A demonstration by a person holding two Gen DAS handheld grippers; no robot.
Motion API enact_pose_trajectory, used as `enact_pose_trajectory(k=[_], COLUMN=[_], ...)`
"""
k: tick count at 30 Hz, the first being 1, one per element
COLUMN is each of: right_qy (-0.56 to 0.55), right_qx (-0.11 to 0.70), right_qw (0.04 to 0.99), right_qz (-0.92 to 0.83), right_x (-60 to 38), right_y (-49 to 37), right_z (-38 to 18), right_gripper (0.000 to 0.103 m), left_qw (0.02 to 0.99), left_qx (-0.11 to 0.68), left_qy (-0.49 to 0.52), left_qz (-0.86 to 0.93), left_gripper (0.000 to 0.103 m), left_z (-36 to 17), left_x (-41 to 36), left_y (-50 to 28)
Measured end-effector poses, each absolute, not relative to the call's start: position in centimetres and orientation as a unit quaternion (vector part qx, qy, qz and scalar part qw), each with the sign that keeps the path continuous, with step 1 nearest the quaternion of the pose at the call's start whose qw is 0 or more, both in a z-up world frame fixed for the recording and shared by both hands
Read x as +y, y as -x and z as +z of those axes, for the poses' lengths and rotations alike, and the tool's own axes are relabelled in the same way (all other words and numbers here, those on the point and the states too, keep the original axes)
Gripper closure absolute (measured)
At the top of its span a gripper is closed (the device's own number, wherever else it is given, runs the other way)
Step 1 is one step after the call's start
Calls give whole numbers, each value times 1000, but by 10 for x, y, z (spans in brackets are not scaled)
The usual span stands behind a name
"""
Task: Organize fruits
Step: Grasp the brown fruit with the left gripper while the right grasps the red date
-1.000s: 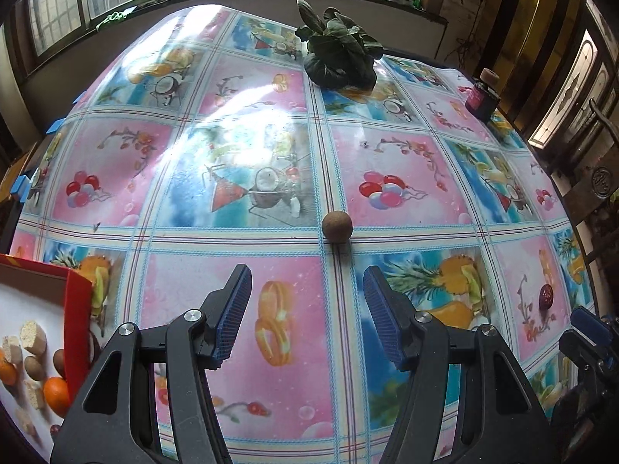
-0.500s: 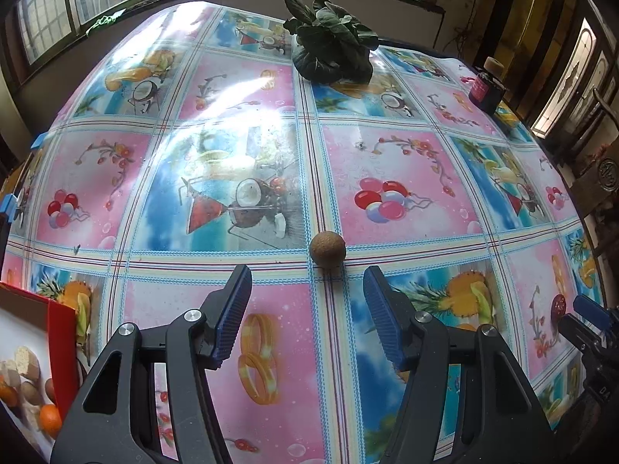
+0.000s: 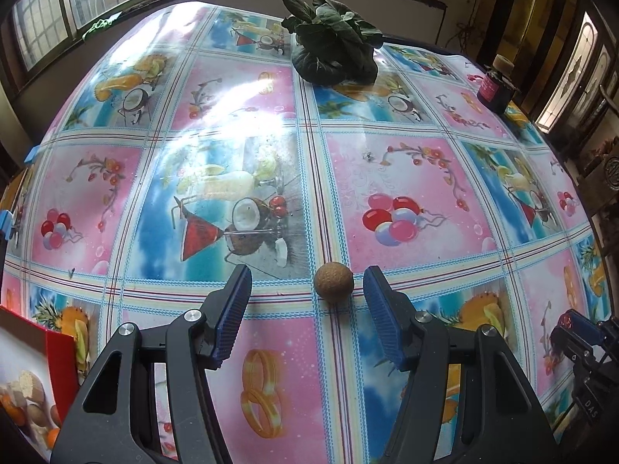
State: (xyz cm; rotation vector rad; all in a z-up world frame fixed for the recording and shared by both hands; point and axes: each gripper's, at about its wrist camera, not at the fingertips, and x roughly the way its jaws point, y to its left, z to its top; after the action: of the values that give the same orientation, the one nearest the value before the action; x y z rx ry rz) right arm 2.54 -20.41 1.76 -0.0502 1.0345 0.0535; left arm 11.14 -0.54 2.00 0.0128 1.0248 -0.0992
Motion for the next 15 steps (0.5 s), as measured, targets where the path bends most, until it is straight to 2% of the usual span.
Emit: enact_pose_trajectory(k=[4, 6, 7, 8, 15], right_qy=[27, 22, 18, 15, 38], right_qx=[491, 482, 476, 472, 455], right_qw=[870, 875, 879, 881, 887], right_qz=[32, 31, 33, 37, 68], right_x=[-200, -200, -199, -197, -162], right_y=[-25, -23, -21, -20, -9], right_z=[22, 27, 31, 35, 57], right_gripper=[79, 79, 79, 79, 80], left_qw=[870, 875, 876, 875, 878], left_qx=[490, 481, 480, 482, 476], left_qy=[-17, -21, -17, -14, -1], left_qz=[-53, -46, -48, -48, -54], left_gripper=[45, 62, 78, 81, 81], left_z=[15, 16, 17, 17, 26], left_x=[-9, -8, -6, -4, 6], left_y=[-111, -109, -109, -109, -87])
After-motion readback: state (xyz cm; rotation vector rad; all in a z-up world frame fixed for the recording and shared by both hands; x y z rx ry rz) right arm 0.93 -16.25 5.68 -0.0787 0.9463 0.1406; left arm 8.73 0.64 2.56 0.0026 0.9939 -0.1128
